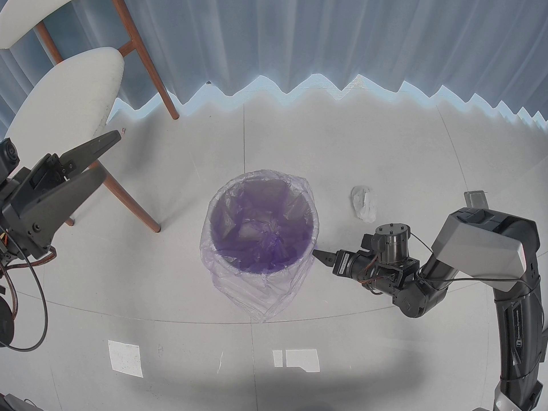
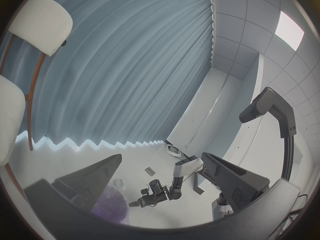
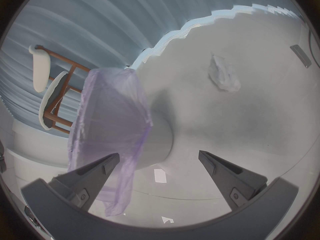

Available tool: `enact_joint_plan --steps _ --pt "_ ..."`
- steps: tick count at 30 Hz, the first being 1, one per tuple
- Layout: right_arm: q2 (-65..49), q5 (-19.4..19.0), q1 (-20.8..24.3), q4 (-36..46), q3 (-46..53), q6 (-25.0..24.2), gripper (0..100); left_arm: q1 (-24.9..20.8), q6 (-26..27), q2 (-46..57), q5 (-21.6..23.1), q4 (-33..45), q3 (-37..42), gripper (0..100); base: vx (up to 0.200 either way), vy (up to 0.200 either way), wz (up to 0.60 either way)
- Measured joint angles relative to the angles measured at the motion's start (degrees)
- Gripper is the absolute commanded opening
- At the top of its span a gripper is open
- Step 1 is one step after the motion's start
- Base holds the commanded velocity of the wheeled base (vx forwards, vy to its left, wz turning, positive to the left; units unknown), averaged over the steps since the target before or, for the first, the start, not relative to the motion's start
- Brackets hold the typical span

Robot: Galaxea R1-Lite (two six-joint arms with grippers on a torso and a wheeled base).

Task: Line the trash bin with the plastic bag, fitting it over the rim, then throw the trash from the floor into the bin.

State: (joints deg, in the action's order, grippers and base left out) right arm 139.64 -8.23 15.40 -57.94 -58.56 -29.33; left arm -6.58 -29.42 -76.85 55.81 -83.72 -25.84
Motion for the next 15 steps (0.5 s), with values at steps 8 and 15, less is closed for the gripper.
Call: enact_joint_plan --steps 8,15 --pt "0.85 0.02 1.94 1.01 -2.79 0.10 100 0.00 0.00 0.00 0.00 0.00 0.07 100 0.000 0.000 0.00" --pt "3.41 0.07 1.94 8.00 -9.16 0.13 100 0.00 0.00 0.00 0.00 0.00 0.10 100 0.000 0.000 0.00"
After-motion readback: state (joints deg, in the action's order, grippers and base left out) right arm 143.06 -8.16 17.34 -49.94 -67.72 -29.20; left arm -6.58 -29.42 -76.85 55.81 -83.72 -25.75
